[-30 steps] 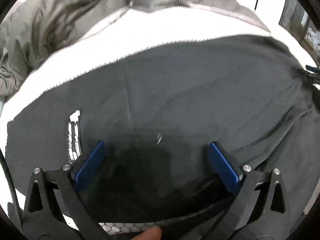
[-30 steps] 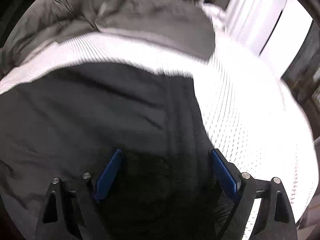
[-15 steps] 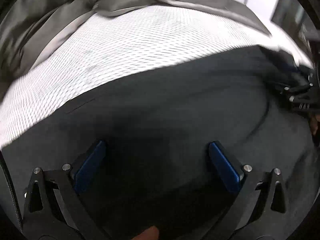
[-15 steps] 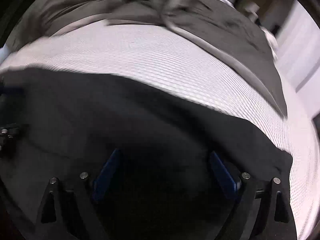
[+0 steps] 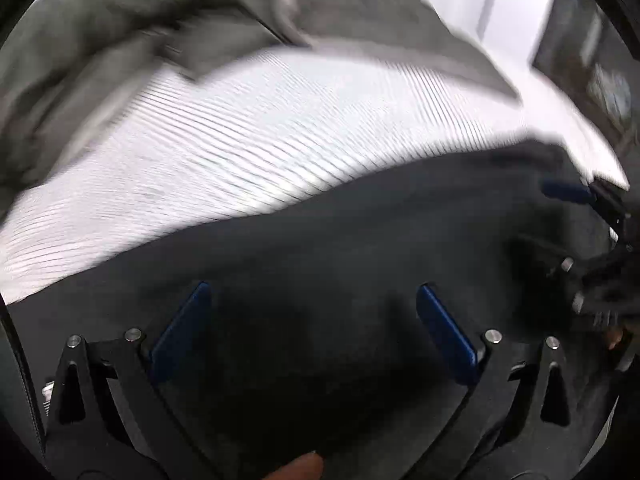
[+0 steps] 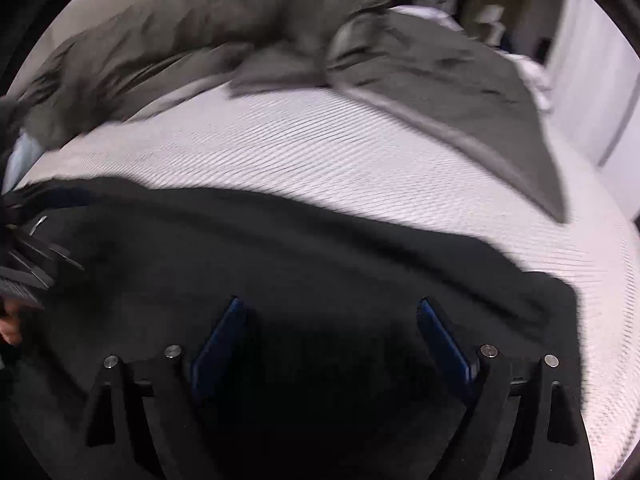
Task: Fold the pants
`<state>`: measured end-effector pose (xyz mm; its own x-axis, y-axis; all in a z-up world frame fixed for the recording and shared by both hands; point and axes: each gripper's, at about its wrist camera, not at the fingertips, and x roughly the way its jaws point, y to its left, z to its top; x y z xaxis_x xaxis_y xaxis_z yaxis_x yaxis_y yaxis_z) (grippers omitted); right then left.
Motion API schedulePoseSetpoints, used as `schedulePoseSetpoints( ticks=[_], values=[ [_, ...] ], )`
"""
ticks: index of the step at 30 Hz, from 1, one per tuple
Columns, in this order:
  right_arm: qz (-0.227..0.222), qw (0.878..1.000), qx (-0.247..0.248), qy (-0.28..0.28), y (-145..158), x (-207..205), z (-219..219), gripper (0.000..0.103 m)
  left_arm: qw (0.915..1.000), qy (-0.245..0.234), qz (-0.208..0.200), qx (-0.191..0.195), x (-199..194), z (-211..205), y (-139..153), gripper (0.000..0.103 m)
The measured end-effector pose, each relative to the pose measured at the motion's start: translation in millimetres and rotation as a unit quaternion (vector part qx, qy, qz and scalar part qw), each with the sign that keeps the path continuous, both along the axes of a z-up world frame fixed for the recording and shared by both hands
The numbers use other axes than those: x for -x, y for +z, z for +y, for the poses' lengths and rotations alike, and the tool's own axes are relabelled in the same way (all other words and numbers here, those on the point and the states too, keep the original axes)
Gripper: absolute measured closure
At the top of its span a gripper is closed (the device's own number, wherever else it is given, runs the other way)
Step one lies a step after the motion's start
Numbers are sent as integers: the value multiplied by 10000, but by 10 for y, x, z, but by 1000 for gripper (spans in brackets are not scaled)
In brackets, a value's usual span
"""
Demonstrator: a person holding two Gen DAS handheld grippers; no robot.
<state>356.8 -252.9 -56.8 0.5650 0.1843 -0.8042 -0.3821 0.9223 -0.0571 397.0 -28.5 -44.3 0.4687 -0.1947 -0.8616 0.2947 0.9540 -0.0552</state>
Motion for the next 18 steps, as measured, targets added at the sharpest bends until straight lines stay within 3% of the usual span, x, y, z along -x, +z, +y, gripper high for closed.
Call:
schedulePoseSetpoints(
  ticks=[2,4,5,8,11,13,16,17,18],
  values=[
    [337,9993,126,114,-196,-128,81,14,9998,2,118,-186,-22,-87,-172,0],
    [298,9986,423,131,-282,-151,9,14,10000,32,-18,71,19,47,-199,0],
    [199,9988,443,78,-261,-115,-108,14,9999,162,-52,16,57,154,-198,0],
    [107,9971,632,-419,-205,-69,-490,10,9953,908,-75,-325,112,774,-206,0],
    [16,9918,912,-895,-203,-35,-803,10,9903,1373,34,-187,217,1278,-238,0],
    [-83,9890,1087,-996,-187,22,-858,10,9864,1602,-22,-377,269,1481,-226,0],
    [-333,9841,1472,-939,-128,50,-712,10,9834,1711,-58,-599,344,1511,-84,1],
    [-386,9849,1467,-834,-76,113,-623,10,9863,1560,-123,-517,411,1533,-27,1],
    [-442,9877,1339,-671,-8,198,-532,10,9923,1194,-272,-200,535,1489,87,1]
  ],
)
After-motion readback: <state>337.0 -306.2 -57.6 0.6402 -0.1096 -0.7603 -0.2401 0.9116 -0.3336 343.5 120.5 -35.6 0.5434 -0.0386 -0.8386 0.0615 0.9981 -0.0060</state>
